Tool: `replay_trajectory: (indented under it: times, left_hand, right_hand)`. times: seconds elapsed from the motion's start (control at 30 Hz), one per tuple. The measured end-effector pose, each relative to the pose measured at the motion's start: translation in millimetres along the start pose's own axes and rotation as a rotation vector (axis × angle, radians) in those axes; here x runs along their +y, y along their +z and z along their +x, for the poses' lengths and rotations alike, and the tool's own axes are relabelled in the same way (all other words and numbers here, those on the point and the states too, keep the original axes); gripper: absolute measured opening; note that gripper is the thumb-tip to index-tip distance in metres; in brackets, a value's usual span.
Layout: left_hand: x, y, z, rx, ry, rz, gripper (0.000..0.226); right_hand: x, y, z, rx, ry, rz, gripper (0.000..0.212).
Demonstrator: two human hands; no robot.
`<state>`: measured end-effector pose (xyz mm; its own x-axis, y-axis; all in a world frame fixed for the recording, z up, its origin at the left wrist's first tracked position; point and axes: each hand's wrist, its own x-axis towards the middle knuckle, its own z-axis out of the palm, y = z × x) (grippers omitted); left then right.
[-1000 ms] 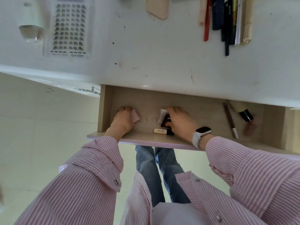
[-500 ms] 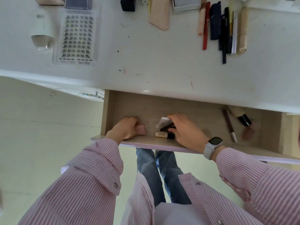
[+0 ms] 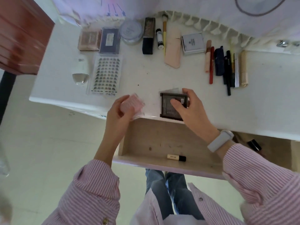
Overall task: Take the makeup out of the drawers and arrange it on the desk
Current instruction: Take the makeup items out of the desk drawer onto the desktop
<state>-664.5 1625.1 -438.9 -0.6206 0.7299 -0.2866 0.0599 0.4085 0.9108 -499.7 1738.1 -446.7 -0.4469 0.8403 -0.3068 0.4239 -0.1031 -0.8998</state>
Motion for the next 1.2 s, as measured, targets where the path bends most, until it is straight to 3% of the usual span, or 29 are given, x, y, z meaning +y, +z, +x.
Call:
replay_trajectory:
  times: [0.23, 0.37, 0.6, 0.83, 1.03, 1.2]
  left_hand:
    - [19.3, 27.5, 88.1, 0.135, -0.025, 0.177, 0.042]
    - [15.7, 37.3, 107.5, 0.171, 0.117, 0.434, 0.037]
    - [8.2, 34.3, 116.4, 0.122, 0.347, 0.853, 0.049]
    - [-2.6, 20.6, 109.1, -0.043, 0.447, 0.906, 0.047]
    - [-23.1, 11.3, 88.4, -0.070, 0.726, 0.916, 0.033]
    - [-24.1, 6.9, 81.3, -0.093, 0.754, 0.938, 0.025]
  right_hand:
    - [-27.7, 37.6, 71.9, 0.142, 0.126, 0.058, 0.037]
    - [-33.9, 46.7, 96.6, 0.259, 0.132, -0.052, 0.038]
    - [-24.6, 42.5, 106.7, 0.276, 0.139, -0.238, 0.045]
    - [-11.1, 14.0, 79.6, 0.244, 0.033, -0.182, 0.021]
    - [10.3, -12.9, 68.4, 0.329, 0.111, -0.226, 0.024]
    - [12.0, -16.5, 68.7, 0.474, 0.086, -0.349, 0.029]
